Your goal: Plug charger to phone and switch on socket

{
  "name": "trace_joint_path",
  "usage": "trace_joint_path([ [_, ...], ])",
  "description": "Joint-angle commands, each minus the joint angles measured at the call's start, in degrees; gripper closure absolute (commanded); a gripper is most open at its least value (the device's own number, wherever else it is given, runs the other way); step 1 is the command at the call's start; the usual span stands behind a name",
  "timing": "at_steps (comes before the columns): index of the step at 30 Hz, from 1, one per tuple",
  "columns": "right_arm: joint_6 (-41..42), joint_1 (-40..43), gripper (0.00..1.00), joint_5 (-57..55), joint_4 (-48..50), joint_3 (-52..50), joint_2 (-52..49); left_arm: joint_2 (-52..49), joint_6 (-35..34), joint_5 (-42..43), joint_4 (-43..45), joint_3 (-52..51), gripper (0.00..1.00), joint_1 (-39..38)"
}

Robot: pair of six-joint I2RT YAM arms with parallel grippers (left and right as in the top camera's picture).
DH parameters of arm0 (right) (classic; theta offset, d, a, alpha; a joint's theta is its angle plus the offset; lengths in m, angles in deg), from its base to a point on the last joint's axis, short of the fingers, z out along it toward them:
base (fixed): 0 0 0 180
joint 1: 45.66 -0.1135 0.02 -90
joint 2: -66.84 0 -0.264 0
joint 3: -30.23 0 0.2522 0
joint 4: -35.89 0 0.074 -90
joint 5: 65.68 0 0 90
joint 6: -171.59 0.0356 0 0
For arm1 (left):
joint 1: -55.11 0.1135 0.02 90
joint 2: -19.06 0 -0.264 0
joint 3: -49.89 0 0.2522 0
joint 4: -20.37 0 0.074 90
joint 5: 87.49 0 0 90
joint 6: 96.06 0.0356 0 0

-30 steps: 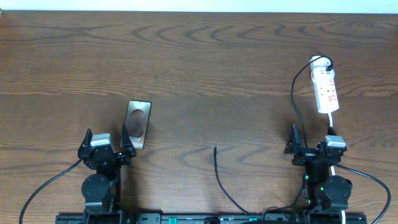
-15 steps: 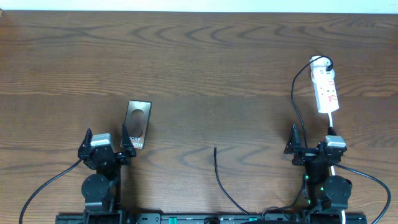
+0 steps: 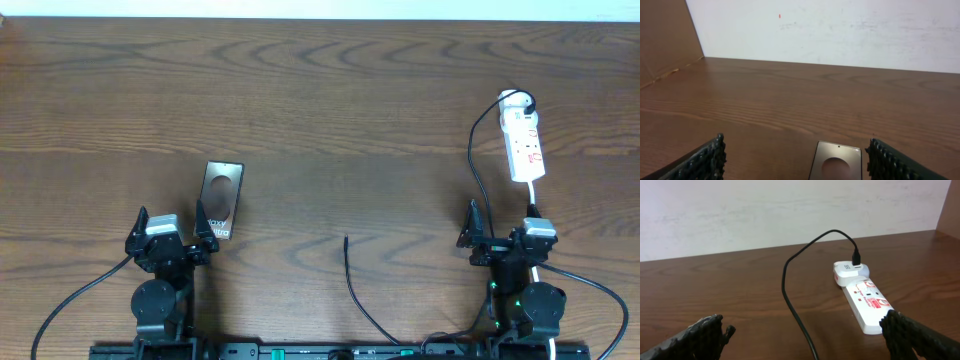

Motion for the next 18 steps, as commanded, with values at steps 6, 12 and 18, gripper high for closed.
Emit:
trace_joint_path([
  [6, -0.5, -0.4, 0.01, 0.2, -0.2, -0.1, 0.2, -0.1, 0.6, -1.8, -1.5, -0.6, 0.13, 0.3],
  [12, -0.5, -0.4, 0.01, 0.2, -0.3, -0.1, 0.2, -1.0, 2.0, -1.8, -1.5, 4.1, 0.13, 0.3],
  [18, -0.5, -0.4, 0.01, 0.2, -0.2, -0.1, 0.2, -9.4, 8.5, -1.9, -1.7, 13.4, 0.13, 0.3],
])
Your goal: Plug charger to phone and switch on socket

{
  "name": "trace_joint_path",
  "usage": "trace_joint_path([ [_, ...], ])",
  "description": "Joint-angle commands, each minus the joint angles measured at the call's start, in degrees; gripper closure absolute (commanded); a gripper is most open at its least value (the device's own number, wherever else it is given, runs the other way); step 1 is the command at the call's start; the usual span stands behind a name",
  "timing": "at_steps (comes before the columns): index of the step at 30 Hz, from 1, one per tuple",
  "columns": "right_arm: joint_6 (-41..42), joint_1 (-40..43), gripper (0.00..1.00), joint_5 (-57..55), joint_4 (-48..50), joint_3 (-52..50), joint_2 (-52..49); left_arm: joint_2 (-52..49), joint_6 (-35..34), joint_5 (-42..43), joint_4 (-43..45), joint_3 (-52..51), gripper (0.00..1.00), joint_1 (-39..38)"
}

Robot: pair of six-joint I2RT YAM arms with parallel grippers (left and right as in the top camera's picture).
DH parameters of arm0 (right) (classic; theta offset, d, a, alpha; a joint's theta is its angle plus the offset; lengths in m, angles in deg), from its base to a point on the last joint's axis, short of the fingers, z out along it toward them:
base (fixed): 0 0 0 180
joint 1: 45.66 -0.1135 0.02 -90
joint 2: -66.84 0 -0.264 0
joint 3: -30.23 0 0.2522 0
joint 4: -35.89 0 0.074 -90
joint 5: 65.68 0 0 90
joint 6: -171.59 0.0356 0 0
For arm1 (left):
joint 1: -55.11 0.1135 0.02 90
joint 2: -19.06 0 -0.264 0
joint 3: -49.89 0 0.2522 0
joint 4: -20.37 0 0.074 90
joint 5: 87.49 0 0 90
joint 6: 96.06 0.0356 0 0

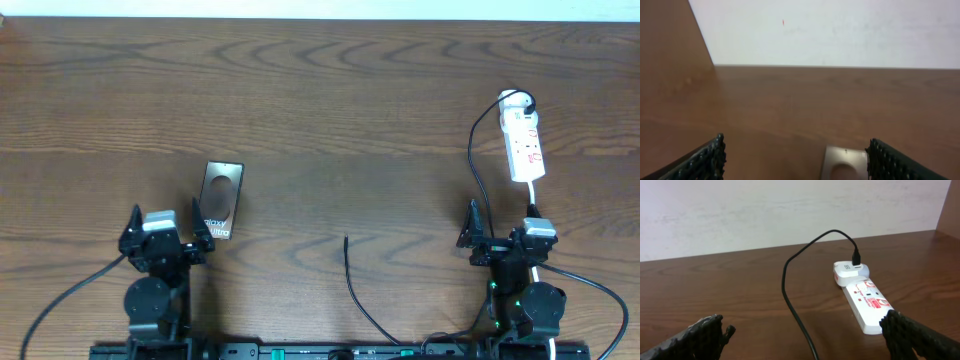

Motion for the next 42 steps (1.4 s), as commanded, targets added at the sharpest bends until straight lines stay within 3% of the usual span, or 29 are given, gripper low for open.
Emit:
trace_joint_path([
  [1, -0.5, -0.4, 0.01, 0.2, -0.2, -0.1, 0.2, -6.7, 5.5, -0.8, 0.5, 8.6, 0.13, 0.3],
  [6, -0.5, -0.4, 0.01, 0.2, -0.2, -0.1, 0.2, -20.5, 5.5, -0.7, 0.0, 19.6, 0.13, 0.3],
  [9, -0.5, -0.4, 0.01, 0.2, -0.2, -0.1, 0.2, -29.8, 5.1, -0.7, -4.6, 28.4, 0.13, 0.3],
  [20, -0.5, -0.4, 0.01, 0.2, -0.2, -0.1, 0.2, -64.7, 0.9, 8.1, -39.0, 64.7, 0.13, 0.3],
  [23, -0.5, -0.4, 0.01, 0.2, -0.3, -0.1, 0.2, -71.2, 0.4, 8.2, -44.4, 68.7, 0.13, 0.3],
  [32, -0.5, -0.4, 0.01, 0.2, -0.2, -0.1, 0.2, -80.4, 0.4, 8.6, -45.8, 68.8, 0.13, 0.3],
  [33, -0.5, -0.4, 0.01, 0.2, -0.3, -0.1, 0.2, -81.4, 0.4, 9.1, -46.1, 68.8, 0.34, 0.3],
  [34, -0.5, -0.4, 0.01, 0.2, -0.3, -0.1, 0.2, -81.6, 0.4, 9.3, -46.1, 68.8, 0.74, 0.3],
  [35, -0.5, -0.4, 0.01, 0.2, -0.3, -0.1, 0.2, -81.8, 0.4, 9.4, -46.0, 68.8, 0.85, 0.3],
  [36, -0.5, -0.4, 0.01, 0.2, -0.2, -0.1, 0.2, -81.8, 0.4, 9.4, -46.0, 68.8, 0.86, 0.3],
  [37, -0.5, -0.4, 0.01, 0.2, -0.2, -0.1, 0.2, -81.8, 0.4, 9.4, -46.0, 68.8, 0.69, 0.3],
  [39, -0.5, -0.4, 0.01, 0.2, -0.2, -0.1, 0.2, -81.8, 0.4, 9.4, -46.0, 68.8, 0.02, 0.3],
  [42, -0.5, -0.4, 0.01, 0.2, -0.2, -0.1, 0.2, -81.8, 0.4, 9.4, -46.0, 68.8, 0.02, 0.3],
])
